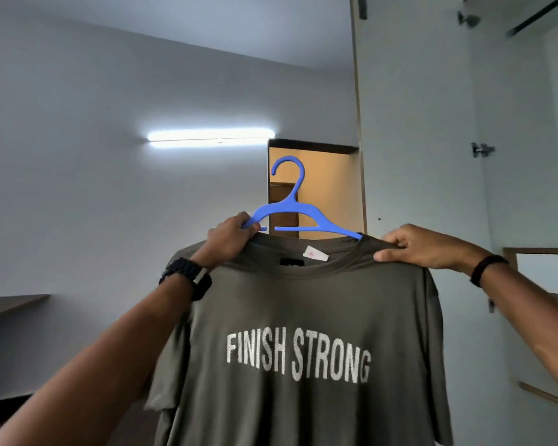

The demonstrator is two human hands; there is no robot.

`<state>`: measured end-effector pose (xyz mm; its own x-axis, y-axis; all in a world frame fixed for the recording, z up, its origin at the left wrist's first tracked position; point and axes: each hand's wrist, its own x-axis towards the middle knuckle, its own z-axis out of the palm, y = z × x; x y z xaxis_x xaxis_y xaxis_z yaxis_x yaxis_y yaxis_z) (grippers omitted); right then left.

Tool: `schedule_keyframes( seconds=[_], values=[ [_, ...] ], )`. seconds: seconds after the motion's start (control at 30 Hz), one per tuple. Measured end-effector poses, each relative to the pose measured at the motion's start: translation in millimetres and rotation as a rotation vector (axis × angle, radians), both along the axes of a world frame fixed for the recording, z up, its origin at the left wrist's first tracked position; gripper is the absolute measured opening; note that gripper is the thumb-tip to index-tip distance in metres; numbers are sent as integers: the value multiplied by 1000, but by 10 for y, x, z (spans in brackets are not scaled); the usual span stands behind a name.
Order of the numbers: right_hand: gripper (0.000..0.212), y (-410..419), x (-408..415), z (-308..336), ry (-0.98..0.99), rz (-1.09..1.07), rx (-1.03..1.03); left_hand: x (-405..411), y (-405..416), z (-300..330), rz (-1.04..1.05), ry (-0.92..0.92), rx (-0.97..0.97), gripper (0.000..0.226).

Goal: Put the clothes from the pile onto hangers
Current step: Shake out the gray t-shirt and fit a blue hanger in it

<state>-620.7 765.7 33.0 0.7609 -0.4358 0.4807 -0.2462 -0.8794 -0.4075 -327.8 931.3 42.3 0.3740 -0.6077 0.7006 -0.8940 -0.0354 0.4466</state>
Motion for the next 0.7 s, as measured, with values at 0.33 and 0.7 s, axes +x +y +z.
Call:
schedule_keyframes(
  seconds=[0.33,0.7],
  values=[
    [33,-1023,-1197,-121,-419,-454,-330,-1524,-2086,-402,3,-154,-433,58],
    [26,-3075,-2475,-165,-414,-769,-486,-3023,-4799,-917,-392,-378,13,71]
  ],
)
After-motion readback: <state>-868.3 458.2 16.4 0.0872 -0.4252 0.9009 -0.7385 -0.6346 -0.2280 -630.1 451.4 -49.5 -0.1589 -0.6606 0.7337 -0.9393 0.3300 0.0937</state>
